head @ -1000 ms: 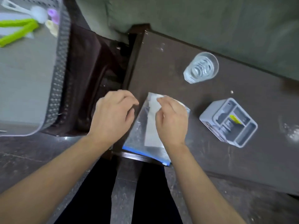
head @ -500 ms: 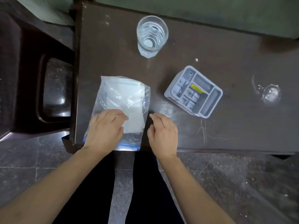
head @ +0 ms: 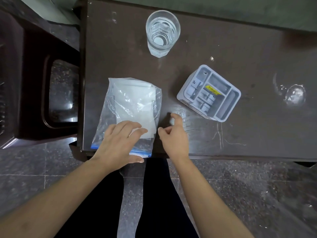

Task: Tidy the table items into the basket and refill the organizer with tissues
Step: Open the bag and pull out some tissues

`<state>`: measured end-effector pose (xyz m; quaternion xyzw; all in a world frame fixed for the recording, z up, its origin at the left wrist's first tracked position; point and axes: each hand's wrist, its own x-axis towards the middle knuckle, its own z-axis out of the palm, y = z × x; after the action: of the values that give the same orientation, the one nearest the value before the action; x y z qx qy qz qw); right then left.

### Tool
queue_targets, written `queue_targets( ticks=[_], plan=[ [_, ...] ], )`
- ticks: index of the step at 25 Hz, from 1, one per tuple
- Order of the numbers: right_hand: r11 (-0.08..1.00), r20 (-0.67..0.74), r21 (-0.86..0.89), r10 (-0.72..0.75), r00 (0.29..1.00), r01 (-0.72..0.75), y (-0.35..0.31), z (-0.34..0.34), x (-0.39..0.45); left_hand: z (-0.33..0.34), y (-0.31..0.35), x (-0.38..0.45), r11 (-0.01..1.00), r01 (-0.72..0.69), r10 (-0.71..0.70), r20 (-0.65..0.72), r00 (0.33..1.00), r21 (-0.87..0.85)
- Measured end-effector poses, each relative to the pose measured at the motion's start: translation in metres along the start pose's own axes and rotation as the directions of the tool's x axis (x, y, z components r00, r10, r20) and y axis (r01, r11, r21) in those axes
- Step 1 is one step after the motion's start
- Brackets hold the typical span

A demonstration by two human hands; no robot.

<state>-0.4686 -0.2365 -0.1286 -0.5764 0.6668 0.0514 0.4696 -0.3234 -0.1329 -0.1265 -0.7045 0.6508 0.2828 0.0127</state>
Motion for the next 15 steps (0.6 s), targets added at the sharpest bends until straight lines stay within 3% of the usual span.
queue_targets(
  ticks=[2, 4, 6, 8, 9, 11, 15],
  plan=[
    [0.993, 0.075, -0.105, 0.065, 0.995, -0.057, -0.006, -0.002, 0.004, 0.004, -0.003, -0.004, 0.999, 0.022, -0.022, 0.004, 1.0, 0.034],
    [0.965, 0.236, -0.247, 0.144, 0.961, -0.084, -0.009, 0.004, 0.002, 0.011, -0.008, -0.009, 0.995, 0.038, -0.039, 0.012, 0.999, 0.088],
    [0.947, 0.333, -0.32, 0.146, 0.932, -0.034, -0.011, 0.013, -0.004, 0.02, -0.011, -0.015, 0.993, 0.04, -0.039, -0.014, 0.999, 0.112],
    [0.98, 0.36, -0.197, 0.113, 0.926, -0.043, -0.012, 0.015, -0.006, 0.021, -0.009, -0.017, 0.996, 0.026, -0.018, -0.1, 0.995, 0.08],
    [0.992, 0.375, -0.041, 0.123, 0.919, -0.116, -0.015, 0.011, -0.006, 0.017, -0.008, -0.016, 0.999, 0.025, -0.018, -0.153, 0.988, 0.038],
    [0.908, 0.448, 0.272, 0.174, 0.877, -0.32, -0.025, -0.005, -0.006, -0.001, -0.004, -0.014, 0.997, 0.025, -0.043, -0.237, 0.971, -0.078],
    [0.865, 0.449, 0.387, 0.123, 0.885, -0.318, -0.045, -0.043, -0.003, -0.044, -0.008, -0.006, 0.975, -0.014, -0.053, -0.292, 0.955, -0.224]
  ],
)
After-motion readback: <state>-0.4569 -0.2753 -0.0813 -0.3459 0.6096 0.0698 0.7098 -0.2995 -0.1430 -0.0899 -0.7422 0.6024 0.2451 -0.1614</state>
